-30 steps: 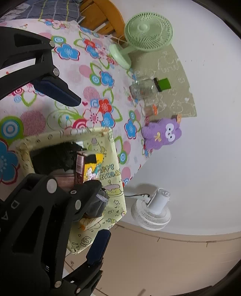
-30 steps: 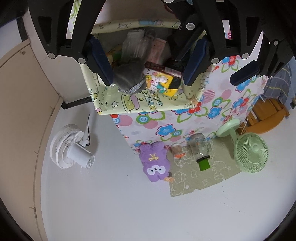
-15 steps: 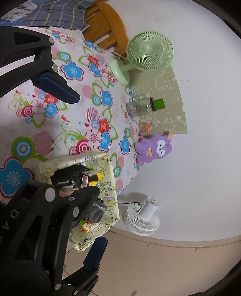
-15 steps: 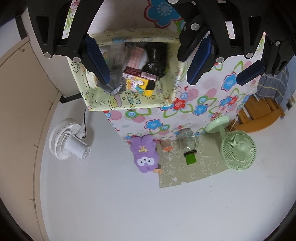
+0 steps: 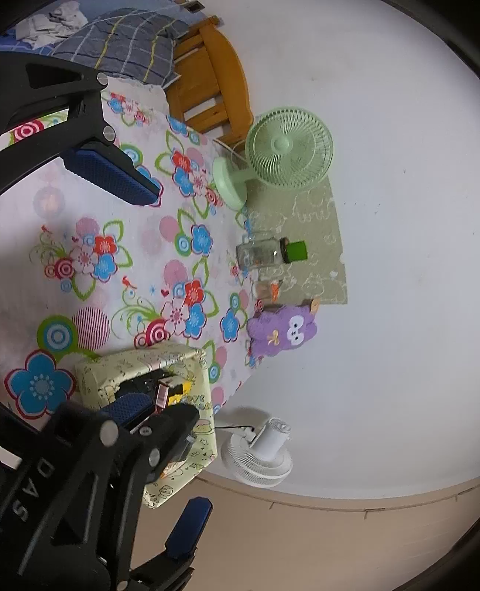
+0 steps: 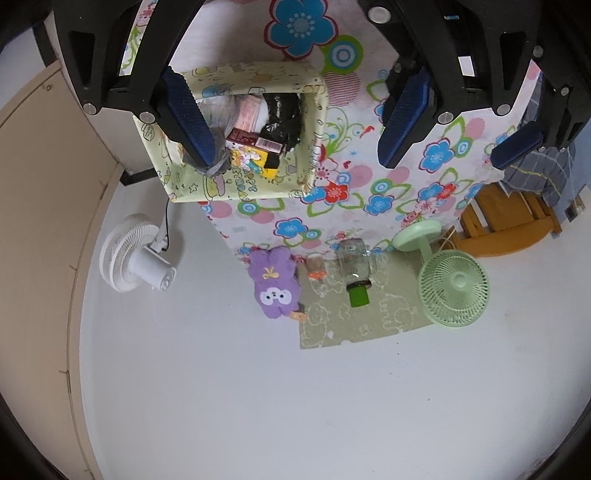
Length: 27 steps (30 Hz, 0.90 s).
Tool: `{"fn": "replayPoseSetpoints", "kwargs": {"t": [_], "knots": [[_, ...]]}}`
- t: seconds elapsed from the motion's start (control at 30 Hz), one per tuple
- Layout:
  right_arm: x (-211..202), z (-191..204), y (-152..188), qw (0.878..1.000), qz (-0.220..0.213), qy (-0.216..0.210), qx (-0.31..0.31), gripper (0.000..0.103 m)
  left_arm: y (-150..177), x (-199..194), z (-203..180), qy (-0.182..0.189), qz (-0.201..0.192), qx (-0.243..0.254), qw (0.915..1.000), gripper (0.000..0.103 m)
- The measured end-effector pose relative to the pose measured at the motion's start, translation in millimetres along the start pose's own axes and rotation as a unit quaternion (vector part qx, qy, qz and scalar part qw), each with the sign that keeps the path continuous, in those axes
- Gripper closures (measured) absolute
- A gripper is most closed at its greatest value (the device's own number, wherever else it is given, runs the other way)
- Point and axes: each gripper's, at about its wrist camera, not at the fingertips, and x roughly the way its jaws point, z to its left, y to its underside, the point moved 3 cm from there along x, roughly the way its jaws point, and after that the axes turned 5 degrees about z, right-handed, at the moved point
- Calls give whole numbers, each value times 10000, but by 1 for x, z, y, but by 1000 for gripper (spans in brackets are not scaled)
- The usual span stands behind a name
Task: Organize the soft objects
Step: 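Withdraw both tools up and away from the gift box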
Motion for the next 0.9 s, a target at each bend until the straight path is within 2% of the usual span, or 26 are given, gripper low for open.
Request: {"fn": "replayPoseSetpoints", "kwargs": {"t": [0.47, 0.9], "knots": [[-36, 20, -3, 9990, -410, 56, -178, 9, 4, -36, 37, -228, -336, -173, 9990, 0], [-55, 21, 0, 9978, -616, 170, -184, 9, 11, -57, 68, -433, -482, -458, 9968, 0]]}}
